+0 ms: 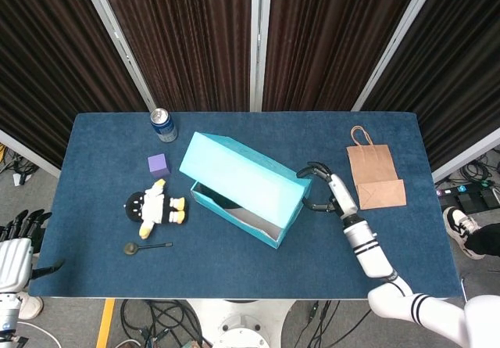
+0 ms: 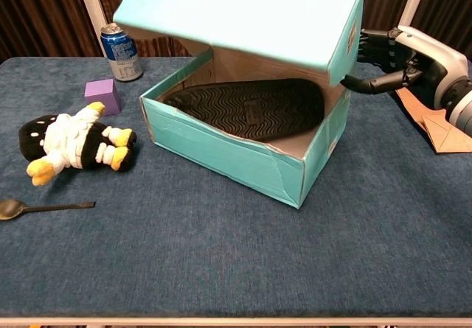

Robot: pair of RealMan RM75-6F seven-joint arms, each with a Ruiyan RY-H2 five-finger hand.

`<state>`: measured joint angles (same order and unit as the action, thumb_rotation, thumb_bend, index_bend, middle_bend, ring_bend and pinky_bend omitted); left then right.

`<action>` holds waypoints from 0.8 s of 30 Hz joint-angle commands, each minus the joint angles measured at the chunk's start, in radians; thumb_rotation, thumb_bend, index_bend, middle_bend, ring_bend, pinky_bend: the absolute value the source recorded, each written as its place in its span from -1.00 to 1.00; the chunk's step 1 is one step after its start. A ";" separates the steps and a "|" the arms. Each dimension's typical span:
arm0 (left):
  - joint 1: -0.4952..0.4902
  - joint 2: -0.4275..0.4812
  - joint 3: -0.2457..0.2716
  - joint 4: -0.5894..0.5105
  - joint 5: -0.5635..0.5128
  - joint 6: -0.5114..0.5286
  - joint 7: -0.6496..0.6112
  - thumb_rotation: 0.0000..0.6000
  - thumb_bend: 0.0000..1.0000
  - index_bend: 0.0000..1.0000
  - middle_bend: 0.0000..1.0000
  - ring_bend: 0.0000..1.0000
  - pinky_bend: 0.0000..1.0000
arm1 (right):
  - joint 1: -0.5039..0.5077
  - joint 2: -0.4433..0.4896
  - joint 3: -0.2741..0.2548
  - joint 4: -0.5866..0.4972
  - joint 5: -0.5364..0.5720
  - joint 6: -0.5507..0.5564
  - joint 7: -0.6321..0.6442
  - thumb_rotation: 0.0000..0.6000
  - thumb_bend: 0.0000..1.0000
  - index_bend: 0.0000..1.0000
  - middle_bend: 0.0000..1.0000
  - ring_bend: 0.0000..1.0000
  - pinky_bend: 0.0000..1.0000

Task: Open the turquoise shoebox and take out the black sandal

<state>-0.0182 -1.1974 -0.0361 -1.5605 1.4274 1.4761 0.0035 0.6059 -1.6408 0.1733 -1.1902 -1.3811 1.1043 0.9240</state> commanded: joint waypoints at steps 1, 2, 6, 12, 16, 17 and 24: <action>-0.001 0.002 -0.001 -0.002 0.001 0.000 0.002 1.00 -1.00 -0.67 -0.79 -0.96 -0.75 | -0.011 0.046 0.071 -0.095 0.108 -0.091 0.119 1.00 -0.18 -0.11 -0.36 -0.79 -1.00; -0.002 0.003 -0.001 -0.004 0.001 0.000 0.003 1.00 -1.00 -0.67 -0.79 -0.96 -0.75 | -0.012 0.053 0.090 -0.113 0.139 -0.114 0.136 1.00 -0.18 -0.11 -0.36 -0.80 -1.00; -0.003 0.005 -0.002 -0.006 0.002 -0.001 0.005 1.00 -1.00 -0.67 -0.79 -0.96 -0.75 | -0.011 0.079 0.143 -0.157 0.229 -0.198 0.182 1.00 -0.20 -0.18 -0.36 -0.82 -1.00; -0.004 0.006 0.000 -0.007 0.002 -0.002 0.006 1.00 -1.00 -0.67 -0.79 -0.96 -0.75 | 0.031 0.106 0.212 -0.148 0.348 -0.317 0.118 1.00 -0.37 -0.80 -0.61 -1.00 -1.00; -0.001 0.005 -0.001 -0.004 0.002 0.004 0.003 1.00 -1.00 -0.67 -0.79 -0.96 -0.75 | 0.078 0.124 0.251 -0.107 0.433 -0.378 0.021 1.00 -0.49 -1.00 -0.75 -1.00 -1.00; -0.001 0.005 0.000 -0.004 0.001 0.003 0.003 1.00 -1.00 -0.67 -0.79 -0.96 -0.75 | 0.093 0.138 0.255 -0.096 0.460 -0.407 -0.018 1.00 -0.53 -1.00 -0.78 -1.00 -1.00; 0.004 -0.003 0.001 0.007 -0.005 0.005 -0.007 1.00 -1.00 -0.67 -0.79 -0.96 -0.75 | 0.163 0.254 0.172 -0.093 0.614 -0.509 -0.331 1.00 -0.83 -1.00 -0.97 -1.00 -1.00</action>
<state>-0.0143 -1.1994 -0.0352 -1.5544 1.4226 1.4803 -0.0032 0.7282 -1.4535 0.3932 -1.2848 -0.8421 0.6380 0.7408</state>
